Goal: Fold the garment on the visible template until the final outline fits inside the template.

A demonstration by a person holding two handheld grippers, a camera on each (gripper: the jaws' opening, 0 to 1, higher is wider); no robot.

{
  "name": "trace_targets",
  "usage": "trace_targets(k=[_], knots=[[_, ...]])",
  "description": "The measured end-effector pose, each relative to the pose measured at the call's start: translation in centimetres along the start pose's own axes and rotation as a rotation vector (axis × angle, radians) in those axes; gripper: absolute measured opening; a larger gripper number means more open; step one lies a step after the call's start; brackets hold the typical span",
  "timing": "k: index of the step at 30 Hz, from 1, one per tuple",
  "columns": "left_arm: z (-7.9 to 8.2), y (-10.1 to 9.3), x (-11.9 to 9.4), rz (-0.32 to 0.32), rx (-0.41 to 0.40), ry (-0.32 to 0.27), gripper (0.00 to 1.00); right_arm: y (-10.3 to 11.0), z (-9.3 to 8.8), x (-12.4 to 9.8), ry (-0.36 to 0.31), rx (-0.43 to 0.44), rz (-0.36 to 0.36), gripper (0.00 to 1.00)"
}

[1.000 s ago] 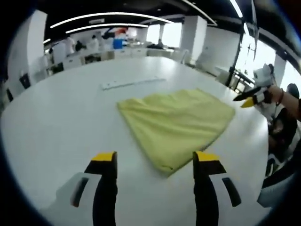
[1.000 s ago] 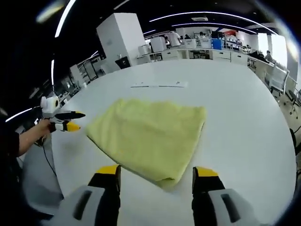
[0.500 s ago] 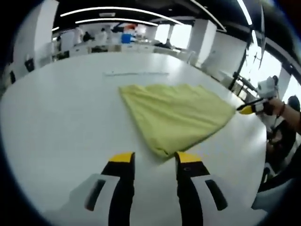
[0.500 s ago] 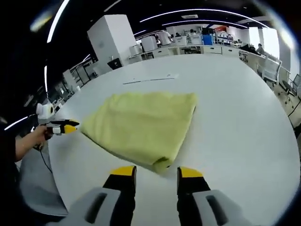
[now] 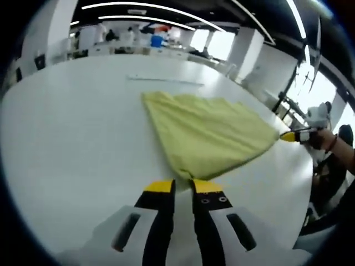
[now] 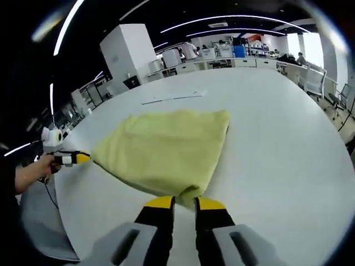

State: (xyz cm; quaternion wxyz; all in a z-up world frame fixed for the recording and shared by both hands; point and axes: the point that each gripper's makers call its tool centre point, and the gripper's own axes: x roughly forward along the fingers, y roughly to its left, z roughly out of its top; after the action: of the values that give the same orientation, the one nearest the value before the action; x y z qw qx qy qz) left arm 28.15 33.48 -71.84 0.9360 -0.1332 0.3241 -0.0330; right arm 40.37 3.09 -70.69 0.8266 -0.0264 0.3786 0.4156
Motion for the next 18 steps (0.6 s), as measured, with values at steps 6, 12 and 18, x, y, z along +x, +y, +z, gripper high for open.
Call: trace_targets(k=[6, 12, 18], knots=[[-0.19, 0.01, 0.27, 0.002, -0.012, 0.006, 0.09, -0.25, -0.26, 0.38, -0.006, 0.008, -0.013, 0.03], [-0.07, -0.17, 0.43, -0.003, -0.026, -0.001, 0.04, -0.39, -0.38, 0.60, -0.022, 0.021, -0.008, 0.00], [0.08, -0.83, 0.33, -0.028, -0.021, -0.006, 0.11, -0.47, -0.34, 0.58, -0.024, 0.020, -0.010, 0.00]])
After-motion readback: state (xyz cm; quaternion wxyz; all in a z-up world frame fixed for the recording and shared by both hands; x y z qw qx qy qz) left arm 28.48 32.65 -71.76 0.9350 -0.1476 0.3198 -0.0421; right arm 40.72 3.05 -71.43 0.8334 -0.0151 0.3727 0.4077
